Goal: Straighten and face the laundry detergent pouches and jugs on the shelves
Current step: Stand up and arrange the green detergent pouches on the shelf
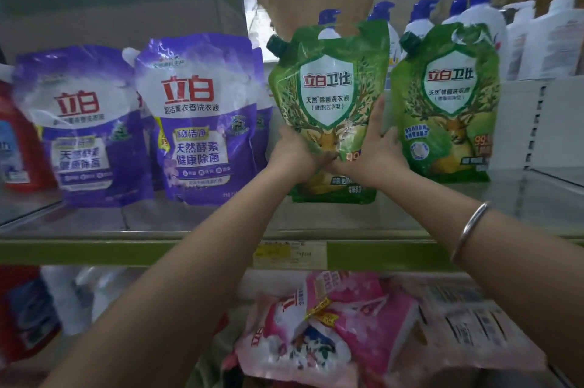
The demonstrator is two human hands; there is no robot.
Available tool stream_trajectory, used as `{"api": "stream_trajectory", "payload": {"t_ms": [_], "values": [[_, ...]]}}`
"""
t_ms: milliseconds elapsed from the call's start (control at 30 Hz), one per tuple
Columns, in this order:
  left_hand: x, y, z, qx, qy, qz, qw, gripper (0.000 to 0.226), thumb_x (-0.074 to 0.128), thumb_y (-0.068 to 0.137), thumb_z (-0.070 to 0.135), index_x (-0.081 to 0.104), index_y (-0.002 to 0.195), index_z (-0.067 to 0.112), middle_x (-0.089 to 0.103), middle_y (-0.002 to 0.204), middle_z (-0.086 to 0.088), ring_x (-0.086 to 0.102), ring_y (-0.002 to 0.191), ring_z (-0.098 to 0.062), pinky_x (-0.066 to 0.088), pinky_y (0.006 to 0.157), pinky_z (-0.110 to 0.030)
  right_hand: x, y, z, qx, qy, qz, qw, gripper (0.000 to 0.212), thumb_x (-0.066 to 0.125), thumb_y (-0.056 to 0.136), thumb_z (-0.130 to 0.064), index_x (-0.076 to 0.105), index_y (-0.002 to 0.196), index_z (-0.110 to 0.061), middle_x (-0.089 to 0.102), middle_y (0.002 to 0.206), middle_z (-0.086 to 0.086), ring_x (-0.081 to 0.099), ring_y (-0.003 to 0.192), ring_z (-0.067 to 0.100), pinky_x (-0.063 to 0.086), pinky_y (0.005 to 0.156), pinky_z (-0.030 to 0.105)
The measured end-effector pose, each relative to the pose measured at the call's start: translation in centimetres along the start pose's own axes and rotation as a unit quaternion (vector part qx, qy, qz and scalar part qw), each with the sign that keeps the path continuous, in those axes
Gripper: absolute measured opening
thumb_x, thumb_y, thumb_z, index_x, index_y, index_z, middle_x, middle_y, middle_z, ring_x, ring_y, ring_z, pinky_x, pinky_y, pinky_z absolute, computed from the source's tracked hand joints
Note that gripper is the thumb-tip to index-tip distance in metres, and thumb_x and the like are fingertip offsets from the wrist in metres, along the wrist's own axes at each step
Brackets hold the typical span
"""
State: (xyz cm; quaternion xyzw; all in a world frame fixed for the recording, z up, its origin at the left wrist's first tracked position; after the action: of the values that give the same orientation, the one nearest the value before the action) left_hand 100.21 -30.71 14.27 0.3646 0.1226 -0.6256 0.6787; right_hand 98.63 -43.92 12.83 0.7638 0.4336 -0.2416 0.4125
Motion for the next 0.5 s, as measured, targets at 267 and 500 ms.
{"api": "stream_trajectory", "payload": {"t_ms": [267, 500], "values": [[1.4, 1.1, -0.4, 0.015, -0.056, -0.004, 0.998, 0.102, 0.081, 0.068, 0.032, 0.012, 0.139, 0.011, 0.038, 0.142, -0.009, 0.042, 0.129, -0.026, 0.037, 0.104, -0.034, 1.3, 1.2, 0.6, 0.005, 0.026, -0.044, 0.999, 0.136, 0.076, 0.067, -0.05, -0.046, 0.127, -0.041, 0.012, 0.155, 0.015, 0.05, 0.119, 0.034, 0.048, 0.094, 0.047], [1.4, 1.6, -1.2, 0.016, -0.085, 0.048, 0.995, 0.132, 0.088, 0.048, 0.045, 0.002, 0.145, 0.018, 0.035, 0.144, -0.003, 0.038, 0.132, -0.021, 0.033, 0.107, -0.031, 0.2, 0.1, 1.0, -0.024, 0.061, -0.045, 0.997, 0.128, 0.073, 0.074, -0.042, -0.038, 0.136, -0.033, 0.012, 0.156, 0.008, 0.046, 0.125, 0.032, 0.044, 0.1, 0.046]]}}
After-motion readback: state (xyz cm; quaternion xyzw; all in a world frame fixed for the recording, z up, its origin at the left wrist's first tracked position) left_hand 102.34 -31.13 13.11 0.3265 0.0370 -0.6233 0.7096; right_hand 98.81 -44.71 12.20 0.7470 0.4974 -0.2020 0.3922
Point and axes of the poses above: each hand's wrist, its own y-axis towards the middle knuckle, its own x-axis out of the palm, z = x × y, the point moved 2 cm from there along y, towards the middle knuckle
